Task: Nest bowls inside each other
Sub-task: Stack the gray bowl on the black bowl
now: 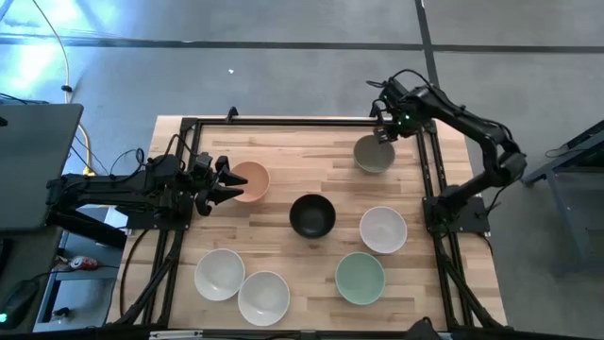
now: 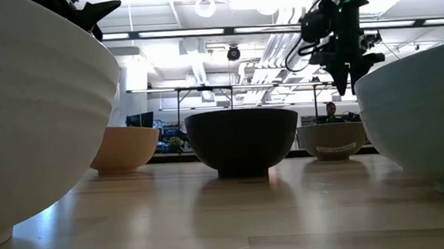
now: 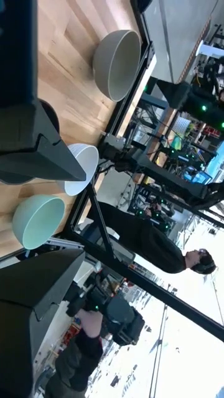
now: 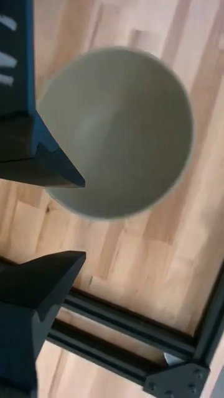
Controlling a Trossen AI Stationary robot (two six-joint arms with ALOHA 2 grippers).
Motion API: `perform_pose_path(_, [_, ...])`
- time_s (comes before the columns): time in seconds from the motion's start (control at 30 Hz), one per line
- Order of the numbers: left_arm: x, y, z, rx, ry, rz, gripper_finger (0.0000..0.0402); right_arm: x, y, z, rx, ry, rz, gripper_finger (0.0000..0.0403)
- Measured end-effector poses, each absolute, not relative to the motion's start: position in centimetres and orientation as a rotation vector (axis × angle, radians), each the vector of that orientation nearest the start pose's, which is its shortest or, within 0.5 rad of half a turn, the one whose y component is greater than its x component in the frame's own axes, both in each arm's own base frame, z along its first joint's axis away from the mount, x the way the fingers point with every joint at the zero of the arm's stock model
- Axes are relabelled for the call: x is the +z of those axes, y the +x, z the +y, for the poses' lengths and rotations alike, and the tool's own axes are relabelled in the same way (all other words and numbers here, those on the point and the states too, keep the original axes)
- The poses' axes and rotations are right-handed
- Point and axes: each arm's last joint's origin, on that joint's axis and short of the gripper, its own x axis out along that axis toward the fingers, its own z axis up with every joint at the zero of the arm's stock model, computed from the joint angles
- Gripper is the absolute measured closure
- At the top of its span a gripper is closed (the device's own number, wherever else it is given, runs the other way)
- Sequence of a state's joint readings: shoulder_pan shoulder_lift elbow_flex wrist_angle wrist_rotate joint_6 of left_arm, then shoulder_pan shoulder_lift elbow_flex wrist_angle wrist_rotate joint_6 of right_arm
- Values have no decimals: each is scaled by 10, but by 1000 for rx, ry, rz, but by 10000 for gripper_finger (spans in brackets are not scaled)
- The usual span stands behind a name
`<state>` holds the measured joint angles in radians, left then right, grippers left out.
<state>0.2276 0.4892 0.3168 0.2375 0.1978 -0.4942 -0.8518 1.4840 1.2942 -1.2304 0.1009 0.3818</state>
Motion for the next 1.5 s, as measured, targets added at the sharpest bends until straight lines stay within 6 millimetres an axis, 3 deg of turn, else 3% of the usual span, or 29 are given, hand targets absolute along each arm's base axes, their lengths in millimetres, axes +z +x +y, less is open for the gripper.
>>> perform_pose_path(0.23, [251,132,25,13,-480,-69,222,273,177,-218,-1039,802,1193,233])
perform_pose_path(0.5, [251,132,25,13,-481,-69,222,252,184,-229,-937,725,1317,233])
perform_pose_path(0.8, [251,132,25,15,-499,-70,222,245,184,-235,-810,592,1403,233])
perform_pose_path(1.23, [251,132,26,64,-509,-84,222,241,174,-245,-829,647,1385,233])
perform_pose_path(1.5, [251,132,26,67,-513,-85,222,220,185,-247,-760,686,1471,233])
